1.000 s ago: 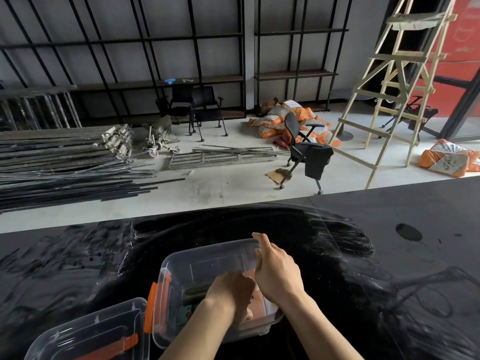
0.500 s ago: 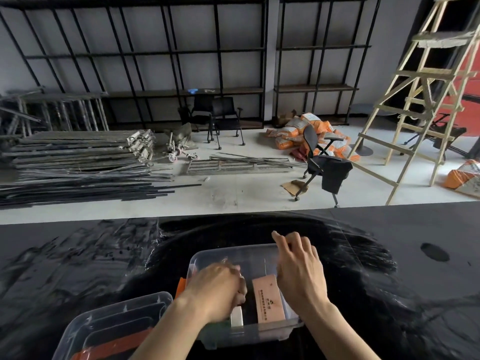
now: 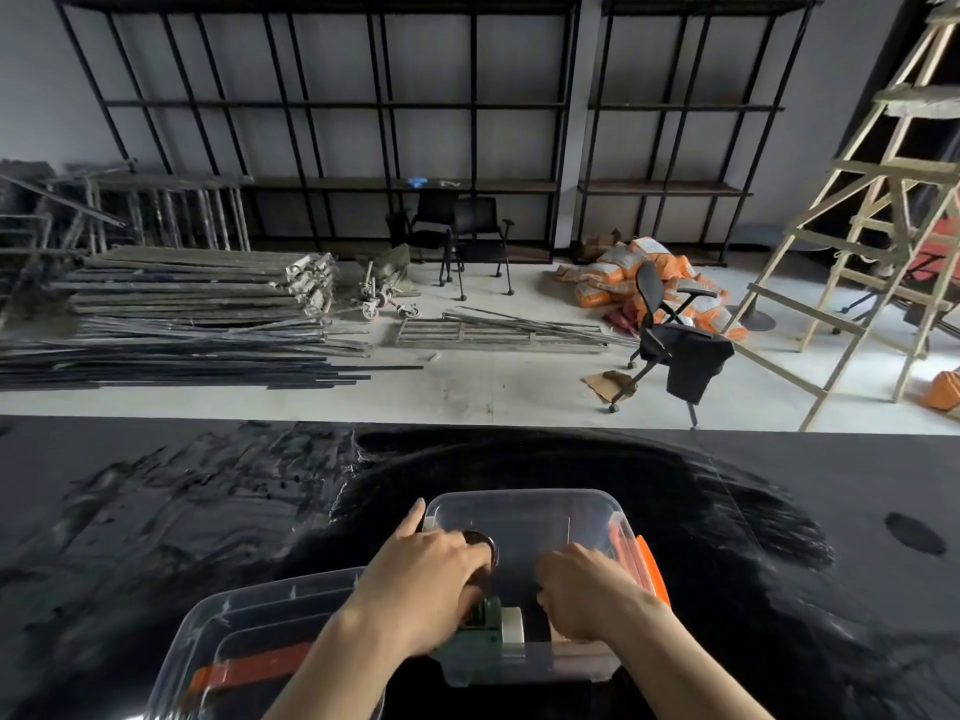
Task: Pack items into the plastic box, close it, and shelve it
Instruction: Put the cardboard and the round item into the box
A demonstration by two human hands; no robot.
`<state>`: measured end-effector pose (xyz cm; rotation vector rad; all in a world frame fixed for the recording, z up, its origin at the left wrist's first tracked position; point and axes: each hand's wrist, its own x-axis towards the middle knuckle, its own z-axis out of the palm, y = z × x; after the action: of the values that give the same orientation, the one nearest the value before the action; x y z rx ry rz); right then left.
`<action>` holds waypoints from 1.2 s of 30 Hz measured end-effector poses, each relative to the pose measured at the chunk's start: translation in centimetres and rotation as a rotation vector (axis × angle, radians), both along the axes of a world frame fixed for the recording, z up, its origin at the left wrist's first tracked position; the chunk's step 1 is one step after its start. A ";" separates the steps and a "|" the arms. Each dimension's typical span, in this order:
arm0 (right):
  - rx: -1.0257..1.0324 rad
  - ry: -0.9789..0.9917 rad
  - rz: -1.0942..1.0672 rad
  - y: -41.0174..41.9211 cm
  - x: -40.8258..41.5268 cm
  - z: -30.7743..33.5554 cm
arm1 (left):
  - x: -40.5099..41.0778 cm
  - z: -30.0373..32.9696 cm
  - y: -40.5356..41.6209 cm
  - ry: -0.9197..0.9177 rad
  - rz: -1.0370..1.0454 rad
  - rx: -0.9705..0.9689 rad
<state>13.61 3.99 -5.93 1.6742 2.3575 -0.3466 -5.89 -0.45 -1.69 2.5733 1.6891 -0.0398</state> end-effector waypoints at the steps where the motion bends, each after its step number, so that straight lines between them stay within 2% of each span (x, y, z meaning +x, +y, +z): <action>1: -0.012 0.009 -0.003 0.0 0.0 -0.1 | 0.1 0.0 -0.1 0.003 0.000 0.006; 5: -0.107 0.080 -0.037 0.0 0.4 0.2 | 0.1 -0.3 -0.2 -0.048 0.019 0.031; 8: -0.136 0.180 -0.035 -0.2 0.1 1.5 | -0.5 -1.1 -0.2 -0.360 0.102 0.135; 10: -0.232 0.246 0.008 -0.1 -0.6 2.3 | -0.9 -1.8 0.0 -0.535 0.215 0.172; 13: -0.357 0.193 0.048 -0.2 -1.8 2.9 | -0.7 -3.2 0.4 -0.646 0.318 0.090; 16: -0.357 0.207 0.016 -0.2 -2.4 2.5 | -0.6 -3.8 0.5 -0.744 0.357 0.017; 18: -0.322 0.186 0.043 -0.3 -2.3 2.5 | -0.6 -4.0 0.5 -0.765 0.359 0.020; 23: -0.282 0.303 0.055 0.1 -2.1 3.7 | -0.6 -4.3 0.4 -0.781 0.367 0.040; 31: -0.292 0.419 -0.053 -0.1 -2.7 2.6 | -0.9 -4.9 0.6 -0.810 0.353 0.045; 34: -0.352 0.533 -0.139 -0.3 -2.1 2.9 | -0.8 -5.0 0.6 -0.809 0.354 0.052; 36: -0.468 0.627 -0.246 -0.2 -1.7 2.8 | -0.7 -5.2 0.7 -0.810 0.355 0.057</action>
<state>11.86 3.75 -3.10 1.7799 2.1615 -1.5291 -6.63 0.23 -6.88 1.8416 1.7311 0.9292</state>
